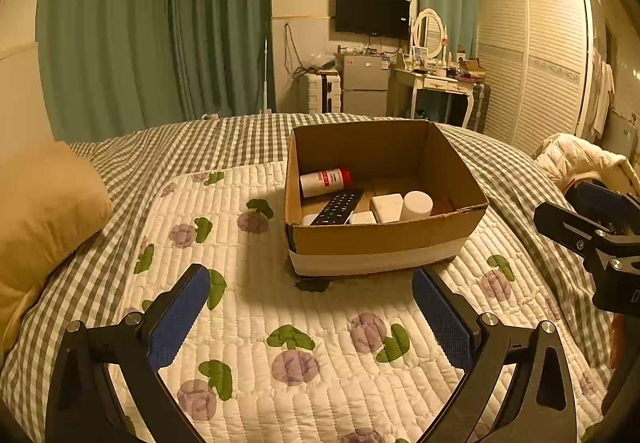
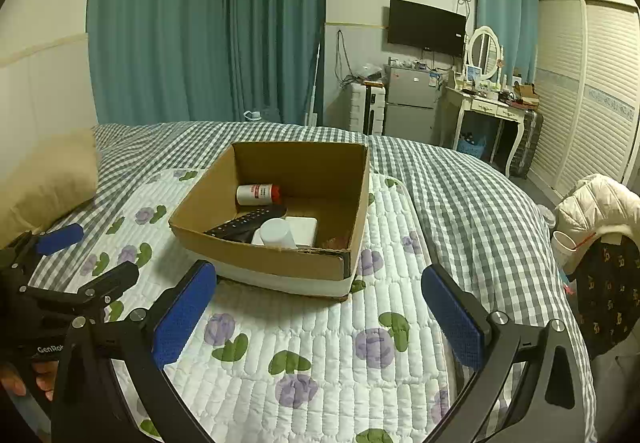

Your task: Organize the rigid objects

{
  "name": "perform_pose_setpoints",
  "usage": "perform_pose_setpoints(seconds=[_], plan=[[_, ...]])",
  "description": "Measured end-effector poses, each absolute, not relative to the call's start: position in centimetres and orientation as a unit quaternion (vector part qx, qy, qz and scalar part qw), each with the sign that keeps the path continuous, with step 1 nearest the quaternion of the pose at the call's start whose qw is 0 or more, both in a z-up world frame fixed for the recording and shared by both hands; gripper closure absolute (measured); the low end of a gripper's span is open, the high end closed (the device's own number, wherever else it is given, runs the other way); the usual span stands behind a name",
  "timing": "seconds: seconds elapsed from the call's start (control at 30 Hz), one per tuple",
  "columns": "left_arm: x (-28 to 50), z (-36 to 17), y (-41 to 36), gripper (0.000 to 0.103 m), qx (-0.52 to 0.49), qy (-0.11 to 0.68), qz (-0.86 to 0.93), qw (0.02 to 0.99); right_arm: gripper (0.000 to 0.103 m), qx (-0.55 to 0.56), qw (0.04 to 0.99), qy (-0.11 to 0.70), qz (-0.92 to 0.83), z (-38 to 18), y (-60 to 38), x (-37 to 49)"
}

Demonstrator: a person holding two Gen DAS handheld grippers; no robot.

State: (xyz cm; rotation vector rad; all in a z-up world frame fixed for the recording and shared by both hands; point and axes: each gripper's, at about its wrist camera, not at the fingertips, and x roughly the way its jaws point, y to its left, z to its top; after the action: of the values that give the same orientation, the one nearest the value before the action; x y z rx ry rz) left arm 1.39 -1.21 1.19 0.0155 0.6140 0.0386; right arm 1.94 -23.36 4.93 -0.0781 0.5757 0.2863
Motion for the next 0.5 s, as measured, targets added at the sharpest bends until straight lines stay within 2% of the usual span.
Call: perform_pose_setpoints(seconds=[0.5], plan=[[1.39, 1.05, -1.37, 0.000, 0.013, 0.302, 0.020, 0.953, 0.000, -0.041, 0.948, 0.281, 0.140, 4.77, -23.20, 1.86]])
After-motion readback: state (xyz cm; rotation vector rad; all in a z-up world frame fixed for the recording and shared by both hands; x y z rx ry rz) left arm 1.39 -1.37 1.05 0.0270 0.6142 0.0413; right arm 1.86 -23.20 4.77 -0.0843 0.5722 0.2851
